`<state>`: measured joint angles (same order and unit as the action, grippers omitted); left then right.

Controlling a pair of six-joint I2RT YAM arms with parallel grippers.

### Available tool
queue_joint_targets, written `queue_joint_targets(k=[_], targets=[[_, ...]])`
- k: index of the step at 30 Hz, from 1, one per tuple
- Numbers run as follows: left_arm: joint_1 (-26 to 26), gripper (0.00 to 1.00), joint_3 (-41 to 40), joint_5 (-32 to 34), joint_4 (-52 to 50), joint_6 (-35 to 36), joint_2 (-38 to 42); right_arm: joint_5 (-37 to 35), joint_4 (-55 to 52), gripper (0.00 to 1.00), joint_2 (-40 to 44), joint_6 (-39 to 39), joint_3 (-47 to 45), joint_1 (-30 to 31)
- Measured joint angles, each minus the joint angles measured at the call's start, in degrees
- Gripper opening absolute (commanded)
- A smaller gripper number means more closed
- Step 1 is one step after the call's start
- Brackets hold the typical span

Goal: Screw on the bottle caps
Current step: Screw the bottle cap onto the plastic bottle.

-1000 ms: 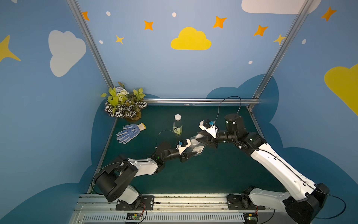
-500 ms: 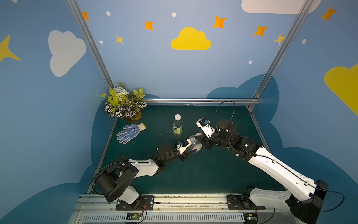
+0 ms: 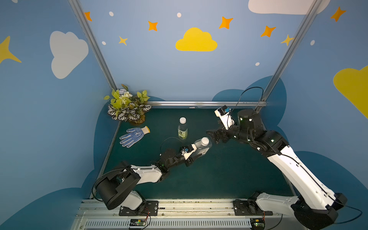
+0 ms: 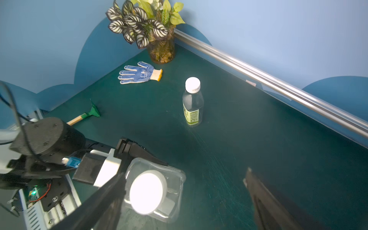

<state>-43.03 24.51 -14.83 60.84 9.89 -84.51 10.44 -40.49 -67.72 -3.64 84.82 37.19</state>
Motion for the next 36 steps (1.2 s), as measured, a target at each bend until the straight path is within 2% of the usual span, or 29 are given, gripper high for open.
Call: queue_joint_targets(k=[2,7,11,14,18,24,31,36], targets=[[0.04,0.24,-0.02,-0.90,0.07,-0.02,0.00,6.16,-1.33,0.98,1.29,-3.06,0.11,-2.54],[1.18,0.25,-0.11,-7.32,0.68,-1.42,0.00,21.31,-7.30,0.97,2.10,-17.64,-0.35,-6.14],[2.32,0.25,-0.09,-14.23,1.68,-3.58,0.00,27.80,-11.32,0.90,1.22,-28.85,-3.10,-6.27],[2.78,0.25,0.44,-18.93,1.66,-4.87,-0.02,31.17,-12.33,0.90,-0.46,-34.95,-4.79,-6.29],[2.91,0.25,1.66,-23.21,1.75,-5.77,-0.37,34.56,-12.17,0.84,-2.36,-39.45,-5.33,-6.19],[2.93,0.25,2.75,-26.60,1.73,-7.04,-1.64,36.24,-11.76,0.66,-4.13,-42.49,-5.33,-5.01],[3.08,0.25,2.97,-27.45,1.77,-7.80,-1.86,36.35,-11.56,0.48,-5.33,-43.76,-5.33,-3.89],[3.13,0.24,2.97,-27.21,1.81,-7.76,-1.86,35.93,-11.23,0.41,-5.31,-43.78,-5.35,-3.43]])
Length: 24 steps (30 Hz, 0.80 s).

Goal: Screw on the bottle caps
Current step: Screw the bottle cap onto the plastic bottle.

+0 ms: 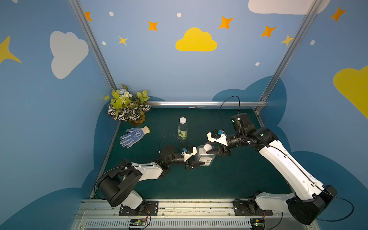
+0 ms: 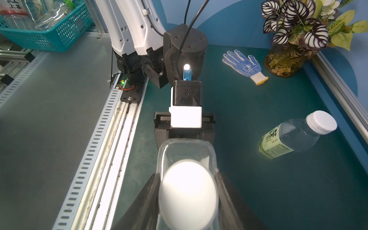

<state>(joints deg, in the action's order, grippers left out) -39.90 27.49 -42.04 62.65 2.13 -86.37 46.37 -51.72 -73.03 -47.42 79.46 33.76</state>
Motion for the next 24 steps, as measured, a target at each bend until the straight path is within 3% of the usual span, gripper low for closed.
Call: queue_joint_targets(k=[5,13,24], targets=[[0.04,0.23,-0.02,1.95,-0.11,0.68,-0.02,-1.62,2.91,0.39,0.87,1.66,-1.66,0.26],[0.04,0.23,-0.13,7.41,-1.33,3.06,0.17,-5.92,9.01,0.44,2.47,7.23,-4.87,0.72],[-0.04,0.23,-0.98,15.50,-3.87,5.38,1.36,-18.43,15.72,0.44,2.58,20.63,-6.91,4.11]])
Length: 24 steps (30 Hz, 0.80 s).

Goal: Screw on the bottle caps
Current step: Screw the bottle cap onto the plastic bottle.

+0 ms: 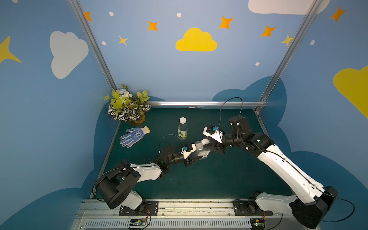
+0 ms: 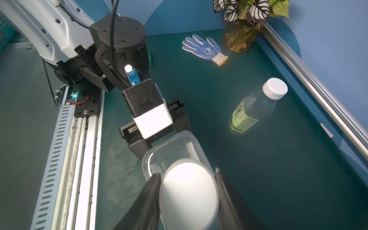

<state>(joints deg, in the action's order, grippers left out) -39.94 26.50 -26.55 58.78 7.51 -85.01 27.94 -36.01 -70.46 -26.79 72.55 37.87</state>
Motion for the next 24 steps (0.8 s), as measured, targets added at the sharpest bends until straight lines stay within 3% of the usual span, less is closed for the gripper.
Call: queue_joint_targets(k=[24], targets=[[-4.44,0.20,0.00,19.63,-2.23,6.45,-0.04,-29.73,2.84,0.38,-1.25,25.86,-0.26,9.88]])
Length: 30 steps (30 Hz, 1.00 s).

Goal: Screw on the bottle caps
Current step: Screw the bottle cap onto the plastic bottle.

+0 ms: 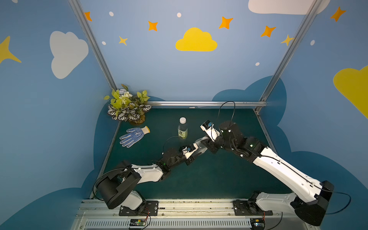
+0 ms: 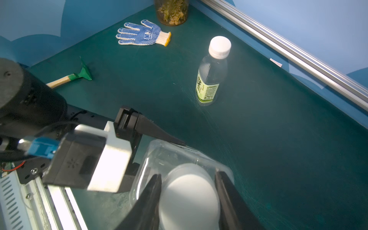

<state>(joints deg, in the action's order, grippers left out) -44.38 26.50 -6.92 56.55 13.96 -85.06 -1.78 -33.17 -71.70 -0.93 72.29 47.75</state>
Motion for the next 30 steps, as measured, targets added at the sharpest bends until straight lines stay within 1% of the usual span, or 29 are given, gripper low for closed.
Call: queue_joint_targets(k=[6,17,20,23,24,27,28,29,30], targets=[[-1.33,0.19,0.00,6.93,-0.39,1.77,-0.37,-3.58,-0.20,0.38,-2.75,7.32,1.57,0.37],[-3.56,0.18,-0.07,17.94,-0.26,5.60,-1.70,-6.78,-0.42,0.37,-6.67,18.34,3.32,0.39],[-4.07,0.18,-0.09,20.50,0.55,6.56,-2.58,-7.45,-0.52,0.41,-7.58,20.39,3.85,0.39],[-4.42,0.19,-0.17,21.62,2.14,7.23,-3.58,-7.89,-1.20,0.51,-7.85,21.40,4.33,0.33],[-4.61,0.19,-0.17,21.90,2.99,7.52,-3.89,-8.24,-1.38,0.57,-7.85,21.79,4.50,0.22],[-5.27,0.19,-0.28,21.64,5.09,7.85,-4.26,-8.59,-1.95,0.78,-7.48,21.46,5.27,-1.16],[-5.35,0.19,-0.37,21.42,5.66,7.76,-4.26,-8.20,-2.25,0.84,-7.10,20.94,5.55,-2.05],[-5.46,0.19,-0.44,21.05,6.21,7.65,-4.26,-7.32,-2.43,0.93,-6.38,19.87,5.73,-3.28],[-5.51,0.19,-0.59,20.52,6.75,7.48,-4.31,-6.14,-2.67,0.98,-5.31,18.62,5.90,-4.96]])
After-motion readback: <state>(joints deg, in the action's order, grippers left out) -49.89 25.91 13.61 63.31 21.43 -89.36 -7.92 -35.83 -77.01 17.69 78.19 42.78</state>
